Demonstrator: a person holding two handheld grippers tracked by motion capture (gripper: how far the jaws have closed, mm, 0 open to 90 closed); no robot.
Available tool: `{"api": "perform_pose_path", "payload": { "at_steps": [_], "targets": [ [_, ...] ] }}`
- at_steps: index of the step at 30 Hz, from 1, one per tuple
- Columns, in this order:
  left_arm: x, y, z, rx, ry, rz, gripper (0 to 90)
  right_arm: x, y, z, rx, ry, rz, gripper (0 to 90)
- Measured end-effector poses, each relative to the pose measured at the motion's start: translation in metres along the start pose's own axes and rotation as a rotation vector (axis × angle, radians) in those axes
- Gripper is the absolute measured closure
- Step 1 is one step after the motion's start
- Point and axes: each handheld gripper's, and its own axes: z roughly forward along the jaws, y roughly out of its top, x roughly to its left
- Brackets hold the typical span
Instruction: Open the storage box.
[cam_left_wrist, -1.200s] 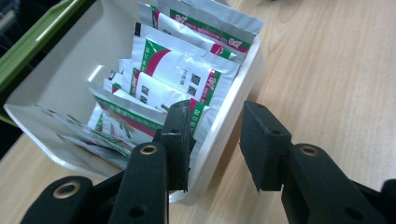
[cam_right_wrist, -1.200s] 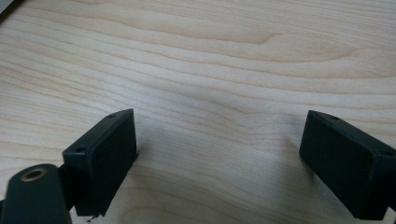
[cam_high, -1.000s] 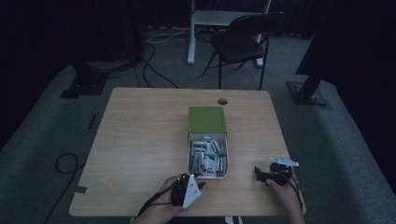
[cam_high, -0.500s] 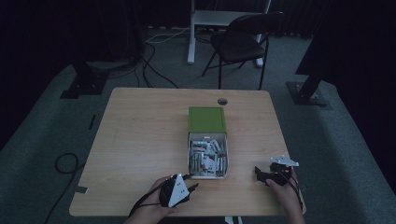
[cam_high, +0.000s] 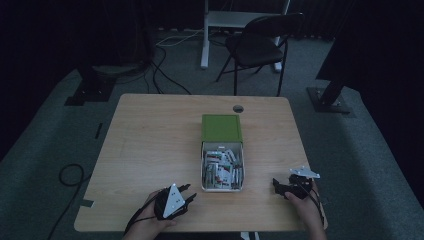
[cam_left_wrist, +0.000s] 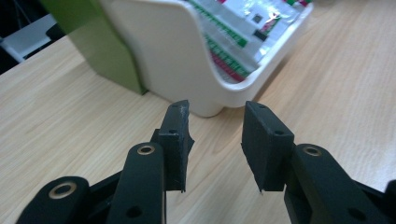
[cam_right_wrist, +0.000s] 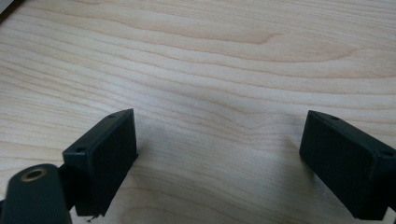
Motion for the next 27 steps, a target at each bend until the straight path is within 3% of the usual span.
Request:
{"api": "perform_pose_path", "payload": {
  "at_steps": [9,14,27],
  "targets": [
    [0.020,-0.009,-0.006,-0.002,0.044,-0.068,62.7,0.000,0.000,0.000,0.000,0.000,0.000,10.8],
    [0.035,-0.017,-0.010,0.005,0.067,-0.126,62.7,0.000,0.000,0.000,0.000,0.000,0.001,10.7],
    [0.067,-0.038,-0.025,-0.005,0.157,-0.228,62.2,0.000,0.000,0.000,0.000,0.000,-0.001,10.7]
  ]
}}
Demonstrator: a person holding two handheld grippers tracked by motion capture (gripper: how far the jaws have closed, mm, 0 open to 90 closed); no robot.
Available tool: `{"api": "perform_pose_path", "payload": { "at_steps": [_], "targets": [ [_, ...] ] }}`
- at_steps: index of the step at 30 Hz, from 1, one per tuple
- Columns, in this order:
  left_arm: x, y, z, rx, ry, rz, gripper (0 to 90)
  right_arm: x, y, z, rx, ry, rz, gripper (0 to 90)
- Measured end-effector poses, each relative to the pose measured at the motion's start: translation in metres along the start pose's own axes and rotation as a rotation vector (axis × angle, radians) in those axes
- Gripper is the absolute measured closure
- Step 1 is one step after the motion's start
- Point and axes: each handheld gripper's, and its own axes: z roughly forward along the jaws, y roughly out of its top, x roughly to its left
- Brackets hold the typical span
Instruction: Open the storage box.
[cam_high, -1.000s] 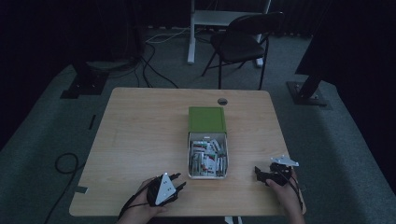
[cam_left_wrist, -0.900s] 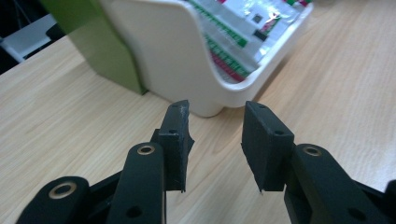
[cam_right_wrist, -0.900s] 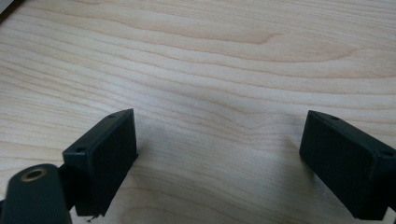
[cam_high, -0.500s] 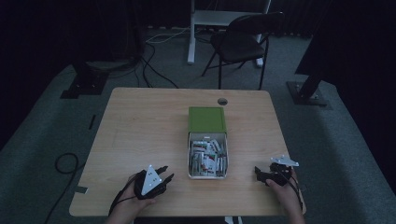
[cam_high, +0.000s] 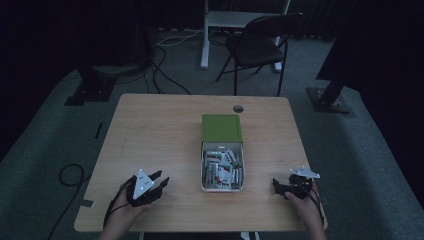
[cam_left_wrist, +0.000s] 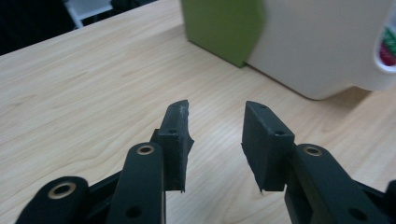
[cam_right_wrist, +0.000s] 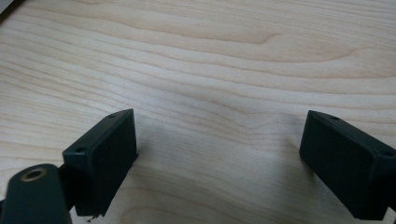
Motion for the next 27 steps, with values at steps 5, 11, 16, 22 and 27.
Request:
{"api": "perform_pose_path", "payload": {
  "at_steps": [5,11,16,22,27],
  "targets": [
    [0.014,-0.006,-0.005,0.004,0.036,-0.035,62.2,0.000,0.000,0.000,0.000,0.000,0.000,10.7],
    [0.026,-0.014,-0.010,0.003,0.082,-0.088,62.2,0.000,0.000,0.000,0.000,0.000,0.000,10.7],
    [0.035,-0.020,-0.012,0.034,0.138,-0.108,60.9,0.000,0.000,0.000,0.000,0.000,0.000,10.7],
    [0.043,-0.025,-0.015,0.041,0.183,-0.156,58.4,0.000,0.000,0.000,0.000,0.000,0.000,10.7],
    [0.051,-0.028,-0.017,0.066,0.241,-0.203,56.2,0.000,0.000,0.000,0.000,0.000,0.001,10.7]
  ]
}}
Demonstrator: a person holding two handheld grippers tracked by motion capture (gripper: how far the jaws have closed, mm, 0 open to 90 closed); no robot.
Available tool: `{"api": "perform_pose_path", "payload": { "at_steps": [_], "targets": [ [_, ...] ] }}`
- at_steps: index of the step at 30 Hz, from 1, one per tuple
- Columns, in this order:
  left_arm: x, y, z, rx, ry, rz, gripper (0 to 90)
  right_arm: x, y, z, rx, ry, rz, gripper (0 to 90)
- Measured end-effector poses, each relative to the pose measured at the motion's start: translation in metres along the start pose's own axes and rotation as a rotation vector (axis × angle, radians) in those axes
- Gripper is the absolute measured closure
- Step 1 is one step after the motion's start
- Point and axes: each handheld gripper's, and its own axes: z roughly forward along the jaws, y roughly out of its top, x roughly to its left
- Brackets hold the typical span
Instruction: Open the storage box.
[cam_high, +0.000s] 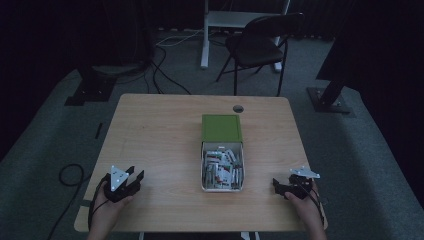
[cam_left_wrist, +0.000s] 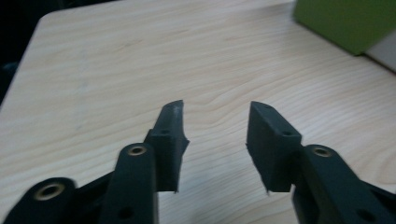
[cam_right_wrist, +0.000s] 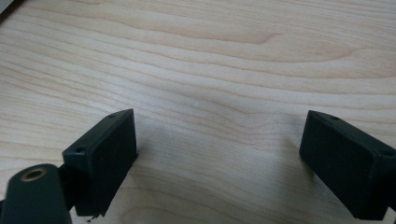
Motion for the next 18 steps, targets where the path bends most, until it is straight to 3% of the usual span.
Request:
{"api": "perform_pose_path", "payload": {
  "at_steps": [7,11,14,18],
  "targets": [
    [0.013,-0.002,-0.003,0.022,0.055,-0.054,47.5,0.000,0.000,0.000,0.000,0.000,0.000,10.7],
    [0.018,-0.002,-0.003,0.035,0.047,-0.077,39.5,0.000,0.000,0.000,0.000,0.000,0.000,10.7],
    [0.019,-0.004,-0.001,0.062,0.035,-0.039,23.9,0.000,0.000,0.000,0.000,0.000,0.000,10.7],
    [0.019,-0.006,0.001,0.070,0.041,-0.069,16.7,0.000,0.000,0.000,0.000,0.000,0.000,10.7]
  ]
}}
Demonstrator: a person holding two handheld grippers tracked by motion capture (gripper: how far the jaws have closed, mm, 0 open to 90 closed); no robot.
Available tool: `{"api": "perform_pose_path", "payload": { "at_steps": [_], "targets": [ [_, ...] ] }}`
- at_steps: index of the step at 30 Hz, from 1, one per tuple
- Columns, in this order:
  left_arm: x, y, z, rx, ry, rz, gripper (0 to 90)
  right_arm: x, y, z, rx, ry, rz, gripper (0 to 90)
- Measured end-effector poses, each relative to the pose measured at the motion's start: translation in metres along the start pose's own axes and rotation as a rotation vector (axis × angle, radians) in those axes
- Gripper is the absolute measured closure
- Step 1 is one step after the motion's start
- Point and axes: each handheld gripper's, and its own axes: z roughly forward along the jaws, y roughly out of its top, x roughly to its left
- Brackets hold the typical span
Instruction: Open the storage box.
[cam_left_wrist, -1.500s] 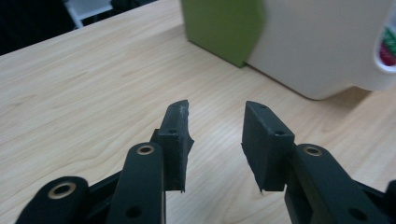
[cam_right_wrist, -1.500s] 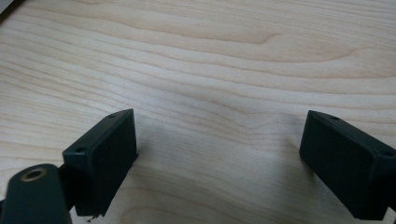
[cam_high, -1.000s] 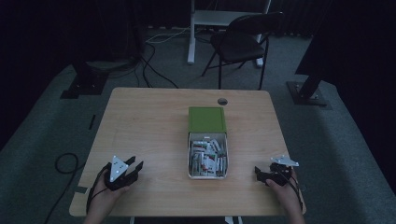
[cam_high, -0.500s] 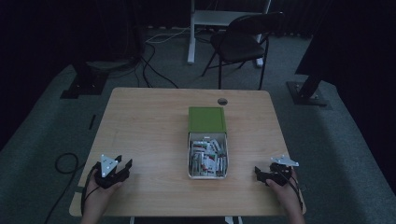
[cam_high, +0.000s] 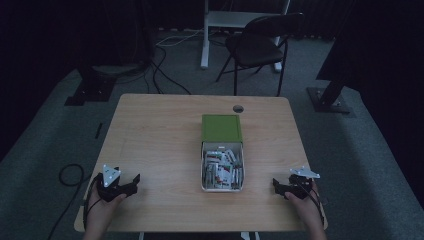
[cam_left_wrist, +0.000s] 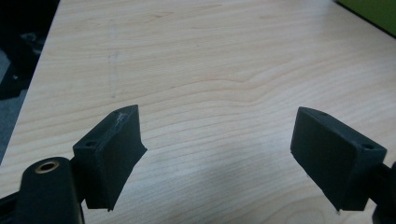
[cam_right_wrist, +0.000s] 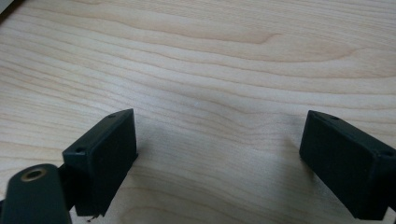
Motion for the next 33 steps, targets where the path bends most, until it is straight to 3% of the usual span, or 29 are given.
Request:
{"api": "perform_pose_path", "payload": {
  "at_steps": [4,9,11,16,23,33],
  "targets": [
    [0.000,-0.002,0.002,0.036,-0.014,-0.007,14.3,0.000,0.000,0.000,0.000,0.000,0.000,10.7],
    [0.001,-0.005,0.004,0.074,0.015,0.034,10.6,0.000,0.000,0.000,0.000,0.000,-0.001,10.7],
    [0.002,-0.006,0.005,0.075,0.015,0.008,10.5,0.000,0.000,0.000,0.000,0.000,-0.001,10.7],
    [0.004,-0.009,0.007,0.108,0.005,-0.007,10.5,0.000,0.000,0.000,0.000,0.000,-0.001,10.7],
    [0.005,-0.014,0.012,0.140,0.026,-0.043,10.5,0.000,0.000,0.000,0.000,0.000,-0.001,10.7],
    [0.005,-0.016,0.015,0.202,0.030,-0.028,10.5,0.000,0.000,0.000,0.000,0.000,-0.001,10.7]
  ]
}}
